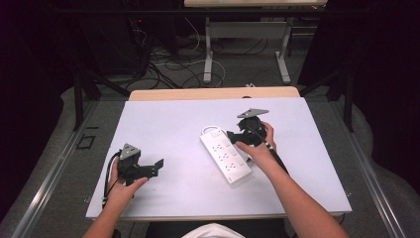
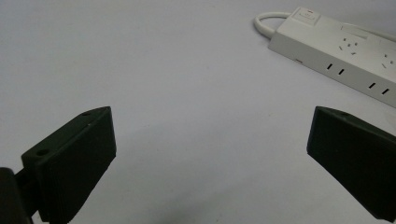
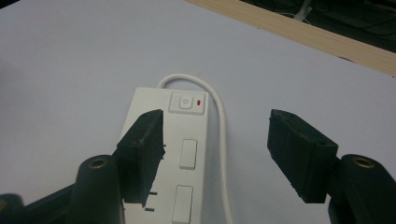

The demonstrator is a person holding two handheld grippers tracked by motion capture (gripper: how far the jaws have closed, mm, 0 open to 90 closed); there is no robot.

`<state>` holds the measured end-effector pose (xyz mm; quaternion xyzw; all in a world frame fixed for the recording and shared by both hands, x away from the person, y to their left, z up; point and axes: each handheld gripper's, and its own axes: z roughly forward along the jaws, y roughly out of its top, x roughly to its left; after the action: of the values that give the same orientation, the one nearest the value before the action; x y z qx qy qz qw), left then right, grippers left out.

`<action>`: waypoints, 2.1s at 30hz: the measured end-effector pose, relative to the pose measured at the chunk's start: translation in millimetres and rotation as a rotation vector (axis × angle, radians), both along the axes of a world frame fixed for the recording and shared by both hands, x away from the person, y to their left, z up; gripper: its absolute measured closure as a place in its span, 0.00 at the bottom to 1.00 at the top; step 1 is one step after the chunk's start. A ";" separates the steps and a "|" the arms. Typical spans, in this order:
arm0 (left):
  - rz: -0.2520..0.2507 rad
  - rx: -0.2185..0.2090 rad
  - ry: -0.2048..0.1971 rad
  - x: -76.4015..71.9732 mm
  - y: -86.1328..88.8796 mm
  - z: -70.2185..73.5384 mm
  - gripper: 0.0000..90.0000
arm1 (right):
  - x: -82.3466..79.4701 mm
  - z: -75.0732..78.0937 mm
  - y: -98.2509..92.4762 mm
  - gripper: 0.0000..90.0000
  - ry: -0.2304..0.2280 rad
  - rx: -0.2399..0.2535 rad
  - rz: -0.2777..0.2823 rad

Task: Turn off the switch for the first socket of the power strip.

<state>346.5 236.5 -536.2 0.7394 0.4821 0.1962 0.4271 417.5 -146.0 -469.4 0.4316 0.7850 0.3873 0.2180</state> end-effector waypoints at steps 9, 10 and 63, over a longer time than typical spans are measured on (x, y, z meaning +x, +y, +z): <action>-0.001 0.001 0.005 0.1 -0.2 -0.1 0.01 | 7.5 -4.1 2.9 0.45 0.034 0.008 -0.002; -0.001 0.000 0.001 0.2 -0.2 -0.2 0.01 | 8.4 -4.7 3.1 0.45 0.039 0.010 0.002; -0.005 0.003 0.008 0.3 0.5 -0.6 0.02 | 36.7 -40.0 13.7 0.99 0.255 -0.064 0.035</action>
<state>346.8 237.0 -536.8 0.7422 0.4815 0.1929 0.4244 454.2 -132.4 -509.5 0.4564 0.8257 0.3078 0.1234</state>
